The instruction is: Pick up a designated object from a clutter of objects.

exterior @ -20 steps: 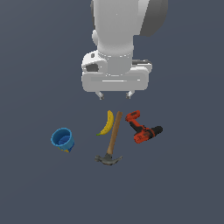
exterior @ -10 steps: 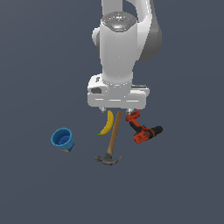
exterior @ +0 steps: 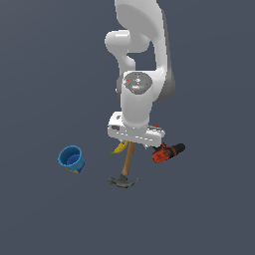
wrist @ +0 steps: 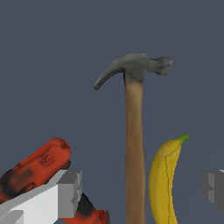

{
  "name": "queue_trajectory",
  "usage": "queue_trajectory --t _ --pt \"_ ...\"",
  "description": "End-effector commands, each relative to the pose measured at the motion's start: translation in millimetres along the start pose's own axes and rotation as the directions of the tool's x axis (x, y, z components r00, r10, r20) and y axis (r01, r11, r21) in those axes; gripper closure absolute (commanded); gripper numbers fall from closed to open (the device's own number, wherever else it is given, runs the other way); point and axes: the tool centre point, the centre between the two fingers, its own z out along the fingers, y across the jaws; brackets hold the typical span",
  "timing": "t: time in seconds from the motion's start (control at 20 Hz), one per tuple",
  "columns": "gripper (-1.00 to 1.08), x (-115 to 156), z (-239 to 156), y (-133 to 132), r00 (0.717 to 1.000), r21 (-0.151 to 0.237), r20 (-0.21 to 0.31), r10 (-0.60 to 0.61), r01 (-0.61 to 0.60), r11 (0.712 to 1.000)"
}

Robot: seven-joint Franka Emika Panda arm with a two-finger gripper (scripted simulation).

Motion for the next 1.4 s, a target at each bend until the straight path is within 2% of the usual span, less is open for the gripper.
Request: queue_trajectory --t 0.0,0.4,0.95,1.35 --pt "-0.92 -2.9 23.5 -1.0 0.999 -0.001 -0.001 0.039 -0.039 0.999" --pt "-0.92 -12.7 70.1 -1.7 0.993 -0.005 0.0 0.114 -0.114 0.993" --pt "-0.92 -15.6 84.1 -1.7 0.992 -0.006 0.002 0.128 -0.128 0.992" --pt "-0.92 -16.7 117.7 -1.2 0.991 -0.005 0.001 0.13 -0.13 0.991"
